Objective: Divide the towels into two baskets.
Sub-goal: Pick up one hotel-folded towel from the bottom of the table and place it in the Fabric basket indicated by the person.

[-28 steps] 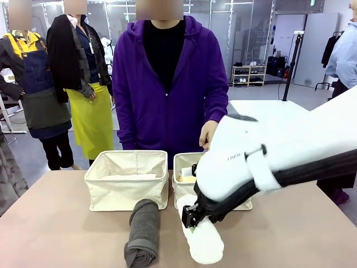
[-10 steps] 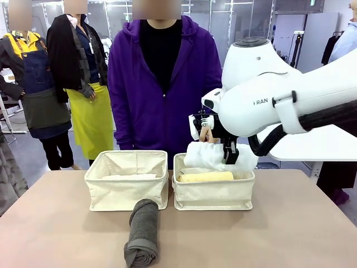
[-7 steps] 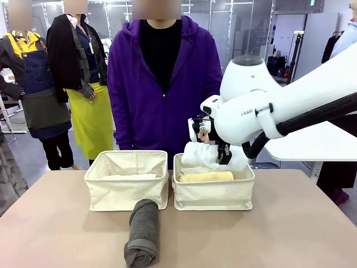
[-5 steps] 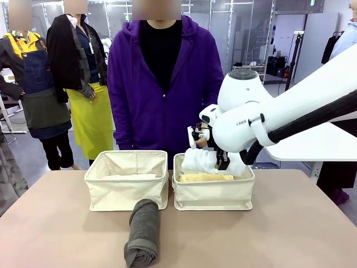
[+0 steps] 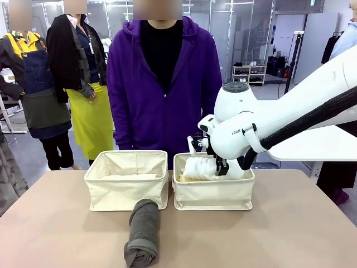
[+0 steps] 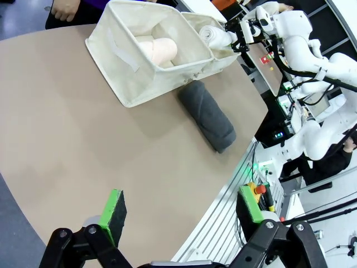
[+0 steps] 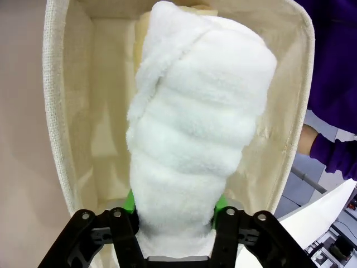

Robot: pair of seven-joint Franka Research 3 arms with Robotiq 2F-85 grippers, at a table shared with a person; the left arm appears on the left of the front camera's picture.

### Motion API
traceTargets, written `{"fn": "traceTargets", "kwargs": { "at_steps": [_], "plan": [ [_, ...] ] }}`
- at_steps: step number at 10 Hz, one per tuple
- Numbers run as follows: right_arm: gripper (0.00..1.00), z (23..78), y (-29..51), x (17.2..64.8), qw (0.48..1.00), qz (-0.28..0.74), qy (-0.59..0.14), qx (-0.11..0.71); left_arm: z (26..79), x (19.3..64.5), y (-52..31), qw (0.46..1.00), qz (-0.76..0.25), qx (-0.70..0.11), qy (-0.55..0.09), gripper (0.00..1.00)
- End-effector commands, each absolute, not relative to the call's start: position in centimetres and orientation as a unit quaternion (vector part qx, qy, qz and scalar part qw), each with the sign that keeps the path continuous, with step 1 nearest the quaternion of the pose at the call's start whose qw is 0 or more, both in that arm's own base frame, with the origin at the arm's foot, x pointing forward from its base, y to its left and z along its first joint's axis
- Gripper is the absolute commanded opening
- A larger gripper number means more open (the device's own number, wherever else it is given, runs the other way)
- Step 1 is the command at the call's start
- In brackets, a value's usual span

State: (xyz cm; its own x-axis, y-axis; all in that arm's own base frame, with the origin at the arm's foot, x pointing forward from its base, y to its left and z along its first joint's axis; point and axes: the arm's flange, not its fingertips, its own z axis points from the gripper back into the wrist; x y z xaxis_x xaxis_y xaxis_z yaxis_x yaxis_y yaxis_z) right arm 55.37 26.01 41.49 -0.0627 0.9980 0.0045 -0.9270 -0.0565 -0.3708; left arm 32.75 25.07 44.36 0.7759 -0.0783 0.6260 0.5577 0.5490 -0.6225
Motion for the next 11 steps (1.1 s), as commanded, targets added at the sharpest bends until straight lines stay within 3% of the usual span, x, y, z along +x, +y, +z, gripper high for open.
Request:
{"fn": "traceTargets", "kwargs": {
  "at_steps": [1,7,11],
  "plan": [
    [0.98,42.1,26.3,55.5,0.671,0.716,-0.141,-0.131,44.8,32.5,25.0,0.835,-0.183,-0.438,-0.278,1.0],
    [1.0,43.4,26.0,54.3,0.689,0.693,-0.165,-0.136,44.8,32.5,25.0,0.835,-0.183,-0.438,-0.278,1.0],
    [1.0,42.1,26.3,55.2,0.671,0.716,-0.144,-0.129,44.8,32.5,25.0,0.835,-0.183,-0.438,-0.278,1.0]
  ]
}}
